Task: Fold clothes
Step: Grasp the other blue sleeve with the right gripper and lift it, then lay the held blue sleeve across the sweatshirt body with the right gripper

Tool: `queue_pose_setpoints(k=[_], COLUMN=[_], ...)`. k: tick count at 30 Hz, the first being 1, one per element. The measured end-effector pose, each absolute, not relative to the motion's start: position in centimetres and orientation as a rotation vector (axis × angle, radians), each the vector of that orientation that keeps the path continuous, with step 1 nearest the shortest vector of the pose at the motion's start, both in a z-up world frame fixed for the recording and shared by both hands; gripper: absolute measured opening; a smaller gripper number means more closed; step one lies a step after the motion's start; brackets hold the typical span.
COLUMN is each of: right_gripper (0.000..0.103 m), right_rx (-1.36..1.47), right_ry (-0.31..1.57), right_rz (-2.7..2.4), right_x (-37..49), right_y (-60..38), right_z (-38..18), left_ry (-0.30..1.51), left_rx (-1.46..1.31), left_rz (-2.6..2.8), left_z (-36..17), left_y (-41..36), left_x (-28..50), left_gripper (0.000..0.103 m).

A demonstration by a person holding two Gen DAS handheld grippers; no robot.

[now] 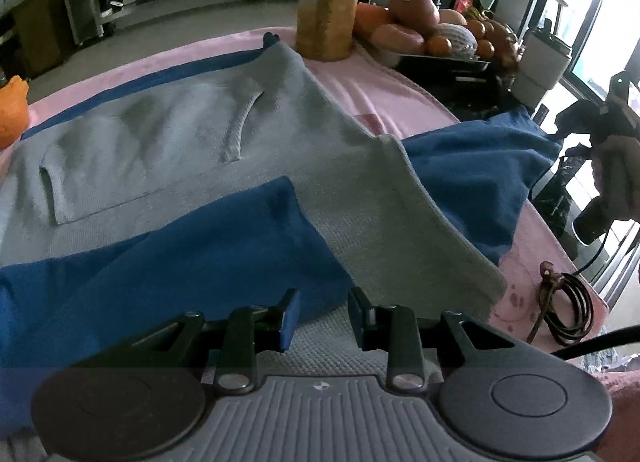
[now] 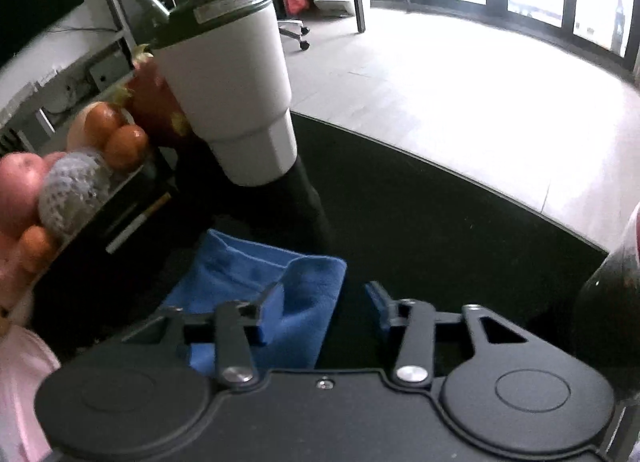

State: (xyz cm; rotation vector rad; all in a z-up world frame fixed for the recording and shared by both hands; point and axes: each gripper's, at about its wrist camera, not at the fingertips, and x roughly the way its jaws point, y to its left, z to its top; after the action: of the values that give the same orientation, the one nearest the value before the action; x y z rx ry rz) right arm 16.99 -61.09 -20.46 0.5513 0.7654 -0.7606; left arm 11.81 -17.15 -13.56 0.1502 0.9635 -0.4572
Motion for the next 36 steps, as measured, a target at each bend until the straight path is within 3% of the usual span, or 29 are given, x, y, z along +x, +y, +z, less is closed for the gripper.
queue_pose_setpoints(k=[1,8,15,20,24,29,33,36], right_gripper=[0.003,0.003,0.003,0.003,0.004,0.014,0.037,0.041], right_rx=[0.543,0.532,0.486,0.373,0.325,0.338,0.327,0.309], right_ry=[0.773,0.627,0.410,0.456,0.604,0.819,0.778,0.749], right_rz=[-0.748,-0.651,-0.372,-0.048,0.187,0.405,0.345,0.274], right_x=[17.0,14.2,9.2,8.4,9.2,10.3,10.4,10.7], right_y=[-60.9,-57.1,-44.1,-30.4,-19.3,-12.4,-16.5,-21.6], right_z=[-20.5,-14.8,-4.6,-0.6,-1.9,-5.4,-4.1,-4.0], left_ry=[0.957,0.876,0.796,0.727,0.723,0.846,0.834,0.879], left_rx=[0.154,0.152,0.085,0.030,-0.076,-0.251,-0.235,-0.193], left_rz=[-0.456,-0.439,-0.333,-0.204,-0.093,-0.028,-0.095,-0.157], left_z=[-13.3,-10.6,-6.7,-4.6,-5.5,-8.8,-8.5,-8.9], left_y=[-17.1,-14.9,-6.6,2.3,9.0,13.8,12.8,10.7], left_x=[11.6,9.8,8.1,7.2,7.1,8.3,8.9,10.4], left_gripper=[0.030,0.030,0.030,0.030,0.031,0.025,0.035,0.039])
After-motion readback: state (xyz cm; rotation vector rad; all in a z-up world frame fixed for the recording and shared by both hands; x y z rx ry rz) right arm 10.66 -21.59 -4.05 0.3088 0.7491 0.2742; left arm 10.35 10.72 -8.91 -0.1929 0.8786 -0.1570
